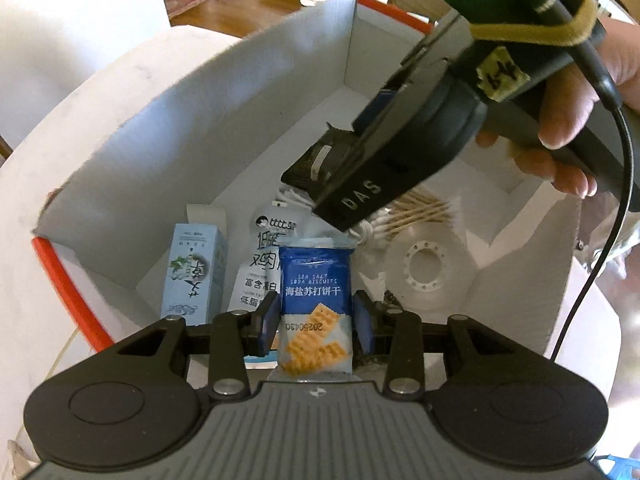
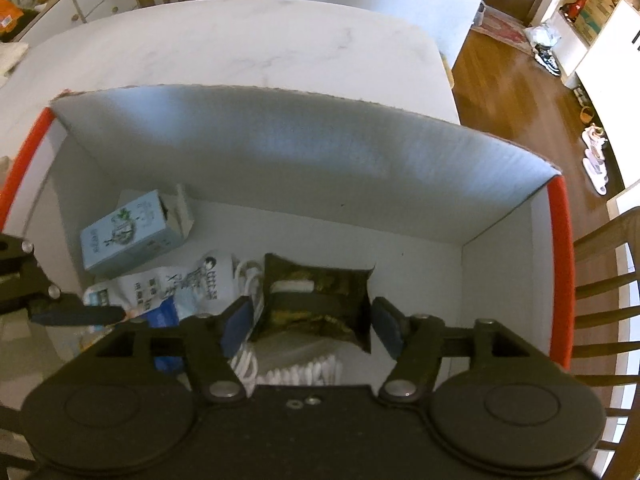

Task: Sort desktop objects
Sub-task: 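Lower both packets into the shoebox and open both grippers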

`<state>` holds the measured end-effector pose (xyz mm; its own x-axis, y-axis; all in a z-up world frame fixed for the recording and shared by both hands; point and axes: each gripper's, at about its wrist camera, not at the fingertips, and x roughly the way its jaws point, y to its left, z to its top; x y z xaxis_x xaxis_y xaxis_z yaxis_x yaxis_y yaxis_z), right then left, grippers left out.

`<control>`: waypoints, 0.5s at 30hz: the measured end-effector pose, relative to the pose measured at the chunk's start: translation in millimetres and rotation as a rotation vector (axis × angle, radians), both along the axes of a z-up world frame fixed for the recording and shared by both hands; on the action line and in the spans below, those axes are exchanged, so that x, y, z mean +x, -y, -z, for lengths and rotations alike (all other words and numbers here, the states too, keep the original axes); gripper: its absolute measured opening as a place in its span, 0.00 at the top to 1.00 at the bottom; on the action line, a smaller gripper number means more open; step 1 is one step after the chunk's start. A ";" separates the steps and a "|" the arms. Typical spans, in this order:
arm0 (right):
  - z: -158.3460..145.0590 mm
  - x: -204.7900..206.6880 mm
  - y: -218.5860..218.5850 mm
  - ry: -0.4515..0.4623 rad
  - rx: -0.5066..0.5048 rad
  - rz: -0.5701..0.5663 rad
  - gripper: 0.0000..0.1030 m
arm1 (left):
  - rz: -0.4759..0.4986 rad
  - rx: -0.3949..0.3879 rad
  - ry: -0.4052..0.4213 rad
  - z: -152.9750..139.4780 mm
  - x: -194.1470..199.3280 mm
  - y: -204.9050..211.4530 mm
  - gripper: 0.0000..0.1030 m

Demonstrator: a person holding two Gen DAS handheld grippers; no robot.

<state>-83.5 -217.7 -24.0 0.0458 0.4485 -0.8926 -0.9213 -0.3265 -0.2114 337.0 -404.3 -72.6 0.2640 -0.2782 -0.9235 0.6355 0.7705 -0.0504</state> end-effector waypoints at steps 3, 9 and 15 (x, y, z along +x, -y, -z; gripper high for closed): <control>-10.0 -1.1 6.5 0.011 0.014 -0.007 0.32 | -0.001 -0.024 0.011 -10.2 -5.2 -3.0 0.52; -22.6 -0.3 22.5 -0.014 -0.033 -0.020 0.26 | 0.001 -0.068 0.035 -34.0 -36.0 -19.3 0.41; -30.1 -7.1 53.6 -0.044 -0.159 -0.071 0.23 | -0.014 -0.105 0.052 -53.5 -70.3 -43.7 0.41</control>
<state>-90.6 -271.4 6.0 -0.0211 0.3019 -0.9531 -0.9020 -0.4169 -0.1121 266.7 -360.7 -19.1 0.3149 -0.3685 -0.8747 0.6287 0.7714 -0.0987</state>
